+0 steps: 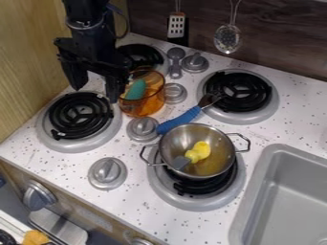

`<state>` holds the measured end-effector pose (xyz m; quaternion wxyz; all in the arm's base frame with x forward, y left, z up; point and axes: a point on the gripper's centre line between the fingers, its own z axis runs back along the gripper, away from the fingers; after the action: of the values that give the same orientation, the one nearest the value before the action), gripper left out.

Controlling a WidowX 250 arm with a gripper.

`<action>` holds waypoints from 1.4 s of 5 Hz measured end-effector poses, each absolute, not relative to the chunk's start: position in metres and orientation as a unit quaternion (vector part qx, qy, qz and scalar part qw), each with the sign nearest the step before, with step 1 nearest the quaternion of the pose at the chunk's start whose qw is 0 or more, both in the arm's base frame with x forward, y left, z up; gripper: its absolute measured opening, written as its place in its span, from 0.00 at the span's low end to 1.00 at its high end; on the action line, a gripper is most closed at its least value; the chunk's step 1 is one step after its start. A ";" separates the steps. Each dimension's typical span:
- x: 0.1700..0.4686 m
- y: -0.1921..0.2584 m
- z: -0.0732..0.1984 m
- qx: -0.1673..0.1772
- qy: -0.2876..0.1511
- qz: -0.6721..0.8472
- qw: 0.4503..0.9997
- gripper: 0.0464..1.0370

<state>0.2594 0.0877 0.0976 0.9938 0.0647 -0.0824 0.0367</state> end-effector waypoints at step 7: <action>0.277 0.006 0.045 -0.059 -0.053 0.066 0.995 0.96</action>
<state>0.2772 0.0059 0.0450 0.9946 -0.0593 -0.0530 0.0663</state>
